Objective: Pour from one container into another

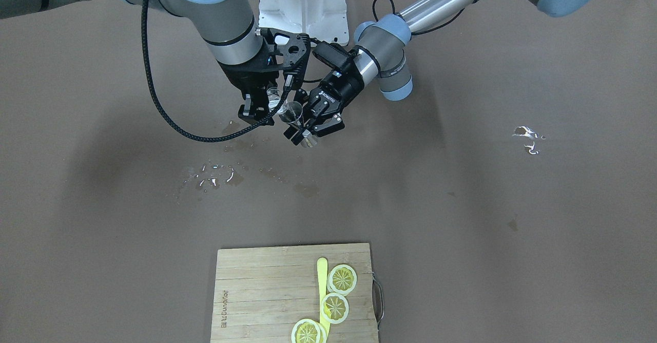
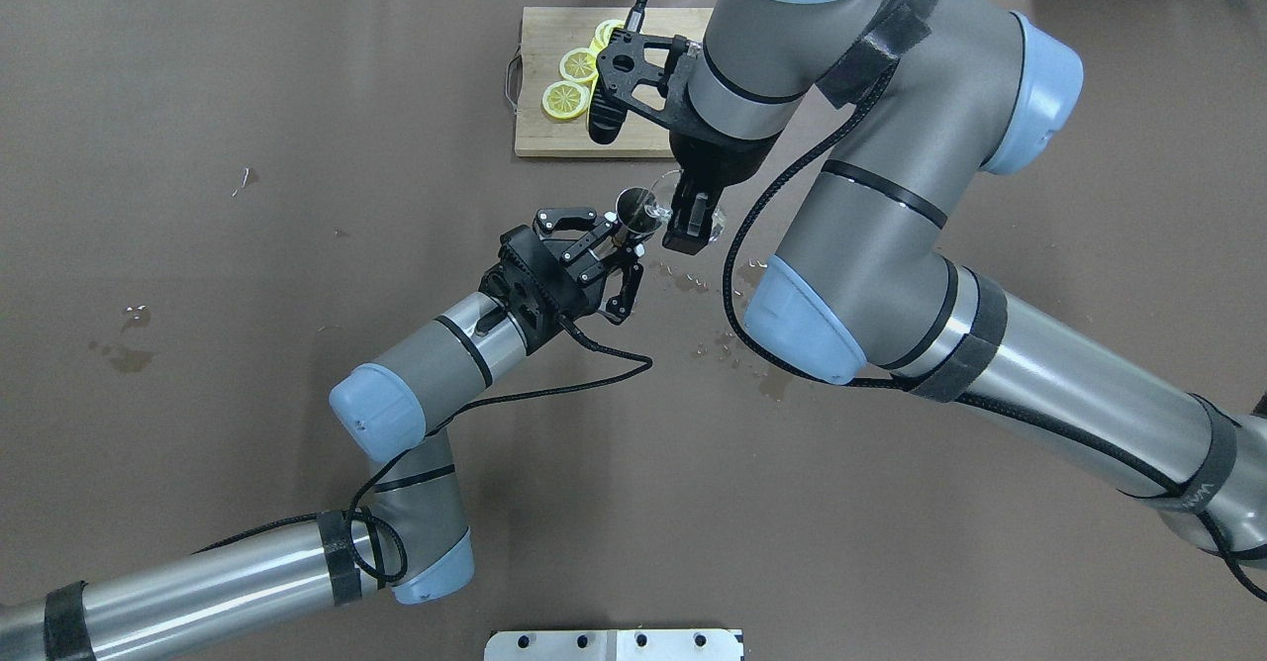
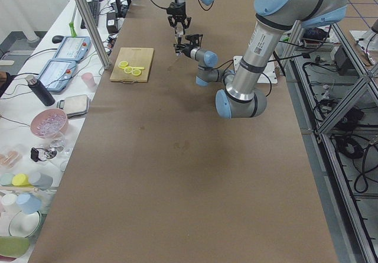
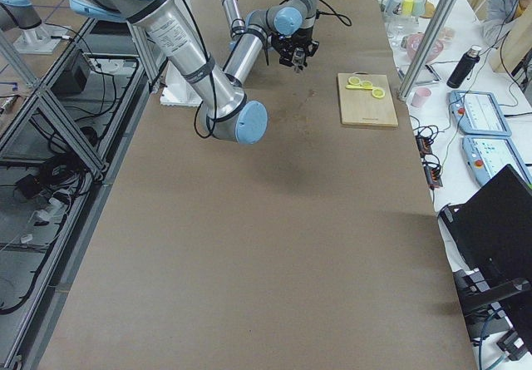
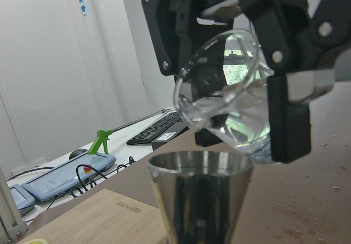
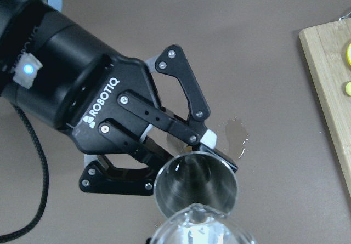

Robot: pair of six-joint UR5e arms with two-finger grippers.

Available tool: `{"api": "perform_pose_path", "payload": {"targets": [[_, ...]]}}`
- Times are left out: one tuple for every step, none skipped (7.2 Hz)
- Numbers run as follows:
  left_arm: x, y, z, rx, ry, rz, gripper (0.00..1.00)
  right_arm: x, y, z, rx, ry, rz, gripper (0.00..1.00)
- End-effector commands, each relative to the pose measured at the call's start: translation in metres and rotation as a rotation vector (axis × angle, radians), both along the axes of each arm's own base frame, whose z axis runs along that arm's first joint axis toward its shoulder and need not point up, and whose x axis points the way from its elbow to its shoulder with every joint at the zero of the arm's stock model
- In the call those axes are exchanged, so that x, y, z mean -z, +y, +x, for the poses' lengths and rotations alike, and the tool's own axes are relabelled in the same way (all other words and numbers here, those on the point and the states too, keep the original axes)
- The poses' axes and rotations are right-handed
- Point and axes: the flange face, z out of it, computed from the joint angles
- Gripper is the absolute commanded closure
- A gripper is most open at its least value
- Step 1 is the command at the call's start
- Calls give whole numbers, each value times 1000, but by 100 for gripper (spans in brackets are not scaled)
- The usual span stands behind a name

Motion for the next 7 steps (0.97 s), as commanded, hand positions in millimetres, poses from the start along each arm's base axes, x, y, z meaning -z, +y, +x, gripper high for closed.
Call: {"api": "perform_pose_path", "payload": {"targets": [[-1,0,0,0,-1,-1,100,4,-1,1,-4,22,-17,100],[-1,-1,-1,1,-1,-1,100,9,-1,1,-4,20,-15,100],[0,-1,-1,2,0,0,100,10,-1,1,-4,30,-24,100],[0,-2,-2,3,0,0,100,11,-1,1,-4,32,-26,100],[0,-2,-3,5,1,1,100,11,-1,0,-3,35,-28,100],[0,-2,-3,5,3,1,100,12,-1,1,-5,41,-33,100],[0,-2,-3,5,3,1,100,13,-1,1,-5,49,-40,100]]}}
